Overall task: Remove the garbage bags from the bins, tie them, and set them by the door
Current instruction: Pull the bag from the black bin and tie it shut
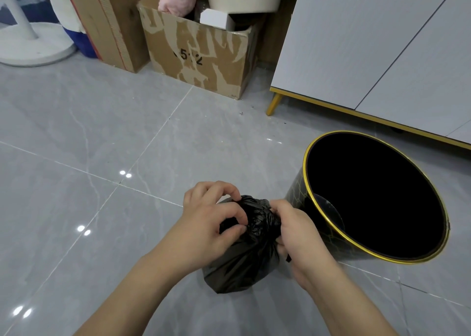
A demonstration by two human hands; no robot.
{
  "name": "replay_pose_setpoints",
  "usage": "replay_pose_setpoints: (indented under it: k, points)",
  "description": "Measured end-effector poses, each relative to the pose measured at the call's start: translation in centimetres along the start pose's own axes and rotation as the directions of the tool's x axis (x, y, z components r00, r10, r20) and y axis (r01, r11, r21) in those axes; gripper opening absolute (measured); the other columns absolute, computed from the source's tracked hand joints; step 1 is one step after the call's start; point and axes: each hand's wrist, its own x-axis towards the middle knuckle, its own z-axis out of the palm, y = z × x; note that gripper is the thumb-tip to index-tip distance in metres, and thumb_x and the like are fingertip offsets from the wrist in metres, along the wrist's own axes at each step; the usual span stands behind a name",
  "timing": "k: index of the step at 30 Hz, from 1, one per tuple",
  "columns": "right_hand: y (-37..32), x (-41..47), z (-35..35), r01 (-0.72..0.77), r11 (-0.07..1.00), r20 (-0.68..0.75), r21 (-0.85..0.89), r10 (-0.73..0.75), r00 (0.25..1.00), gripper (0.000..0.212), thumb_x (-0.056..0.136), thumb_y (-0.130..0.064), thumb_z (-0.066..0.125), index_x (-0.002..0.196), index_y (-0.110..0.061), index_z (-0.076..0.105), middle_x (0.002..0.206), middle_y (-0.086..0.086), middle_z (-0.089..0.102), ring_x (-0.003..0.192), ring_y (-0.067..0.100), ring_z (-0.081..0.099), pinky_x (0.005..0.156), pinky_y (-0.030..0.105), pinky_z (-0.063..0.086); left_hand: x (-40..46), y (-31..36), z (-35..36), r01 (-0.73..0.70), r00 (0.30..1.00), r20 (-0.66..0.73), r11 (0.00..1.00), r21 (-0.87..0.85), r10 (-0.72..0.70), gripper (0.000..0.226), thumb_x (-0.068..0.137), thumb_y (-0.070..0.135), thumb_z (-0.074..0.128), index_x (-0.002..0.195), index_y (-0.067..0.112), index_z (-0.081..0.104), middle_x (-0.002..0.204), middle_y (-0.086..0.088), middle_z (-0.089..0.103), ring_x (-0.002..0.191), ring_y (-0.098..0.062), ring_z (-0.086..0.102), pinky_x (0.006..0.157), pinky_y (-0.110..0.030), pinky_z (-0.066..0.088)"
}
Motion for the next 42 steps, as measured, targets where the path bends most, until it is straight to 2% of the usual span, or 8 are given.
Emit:
replay_pose_setpoints:
  k: [8, 12, 15, 23, 28, 31, 37, 42]
  points:
    - [0.9, 0.9, -0.2, 0.109, 0.990, -0.136, -0.094, -0.121, 0.983, 0.033, 0.087, -0.023, 0.050, 0.058, -0.014, 0.062, 0.062, 0.006, 0.060, 0.061, 0.019, 0.058, 0.057, 0.033, 0.047, 0.4, 1.3, -1.6, 0.152, 0.988, 0.088, 0.936, -0.318, -0.130, 0.008, 0.073, 0.034, 0.053, 0.075, 0.027, 0.056, 0.110, 0.022, 0.052, 0.117, -0.006, 0.042, 0.091, -0.015, 0.036]
    - [1.4, 1.3, 0.0, 0.139, 0.975, -0.170, -0.172, -0.168, 0.971, 0.027, 0.084, -0.024, 0.052, 0.066, -0.015, 0.071, 0.073, 0.011, 0.066, 0.078, 0.029, 0.063, 0.073, 0.044, 0.052, 0.4, 1.5, -2.2, 0.239, 0.967, 0.048, 0.815, -0.528, -0.252, 0.004, 0.079, 0.029, 0.055, 0.076, 0.028, 0.057, 0.090, 0.005, 0.067, 0.082, -0.013, 0.060, 0.077, -0.033, 0.049]
    - [1.6, 1.4, 0.0, 0.085, 0.986, -0.171, -0.141, -0.109, 0.979, 0.035, 0.085, -0.029, 0.052, 0.056, -0.017, 0.068, 0.064, 0.003, 0.062, 0.068, 0.020, 0.058, 0.066, 0.035, 0.046, 0.2, 1.4, -2.3, 0.252, 0.962, 0.029, 0.842, -0.477, -0.271, 0.004, 0.087, 0.026, 0.053, 0.084, 0.028, 0.055, 0.082, 0.000, 0.067, 0.075, -0.023, 0.059, 0.072, -0.044, 0.049]
    - [2.4, 2.0, -0.4, 0.026, 0.972, -0.143, -0.232, -0.061, 0.988, 0.033, 0.085, -0.036, 0.050, 0.067, -0.010, 0.058, 0.069, 0.003, 0.058, 0.071, 0.020, 0.054, 0.068, 0.035, 0.041, -0.9, 0.8, -1.4, 0.123, 0.952, 0.285, 0.992, -0.035, -0.108, 0.025, 0.073, 0.051, 0.070, 0.088, 0.033, 0.060, 0.098, 0.021, 0.049, 0.097, 0.003, 0.046, 0.079, -0.013, 0.039]
    - [2.7, 1.9, -0.2, 0.131, 0.967, -0.169, -0.219, -0.170, 0.971, 0.030, 0.086, -0.030, 0.052, 0.063, -0.014, 0.061, 0.062, -0.002, 0.053, 0.066, 0.017, 0.050, 0.066, 0.034, 0.041, -0.8, 1.2, -1.8, 0.278, 0.958, 0.162, 0.904, -0.324, -0.236, 0.007, 0.085, 0.029, 0.058, 0.079, 0.027, 0.057, 0.084, 0.006, 0.064, 0.069, -0.009, 0.054, 0.063, -0.025, 0.043]
    - [3.1, 1.9, 0.4, 0.280, 0.908, -0.144, -0.310, -0.336, 0.931, 0.034, 0.089, -0.034, 0.053, 0.067, -0.008, 0.050, 0.066, 0.000, 0.047, 0.066, 0.015, 0.046, 0.067, 0.035, 0.040, -0.7, 1.3, -2.0, 0.378, 0.923, 0.124, 0.799, -0.468, -0.365, 0.019, 0.097, 0.014, 0.049, 0.083, 0.028, 0.051, 0.069, 0.001, 0.060, 0.059, -0.013, 0.046, 0.056, -0.031, 0.039]
    - [4.0, 2.1, -0.4, 0.468, 0.686, -0.112, -0.558, -0.621, 0.776, 0.034, 0.096, -0.041, 0.050, 0.072, -0.017, 0.051, 0.075, -0.004, 0.050, 0.069, 0.008, 0.048, 0.064, 0.024, 0.039, -0.2, -0.8, -0.9, 0.465, 0.857, -0.218, 0.883, -0.064, -0.467, 0.023, 0.095, 0.004, 0.036, 0.100, 0.025, 0.042, 0.056, -0.006, 0.050, 0.050, -0.022, 0.047, 0.051, -0.037, 0.035]
    - [5.4, 3.1, -1.2, 0.279, 0.435, 0.097, -0.856, -0.395, 0.914, 0.043, 0.096, -0.059, 0.031, 0.071, -0.027, 0.044, 0.086, -0.007, 0.048, 0.084, 0.018, 0.055, 0.076, 0.037, 0.046, -1.2, -4.5, -0.7, 0.610, 0.785, -0.177, 0.791, 0.053, -0.594, 0.013, 0.099, 0.017, 0.034, 0.099, 0.014, 0.047, 0.066, -0.006, 0.057, 0.063, -0.028, 0.054, 0.057, -0.038, 0.039]
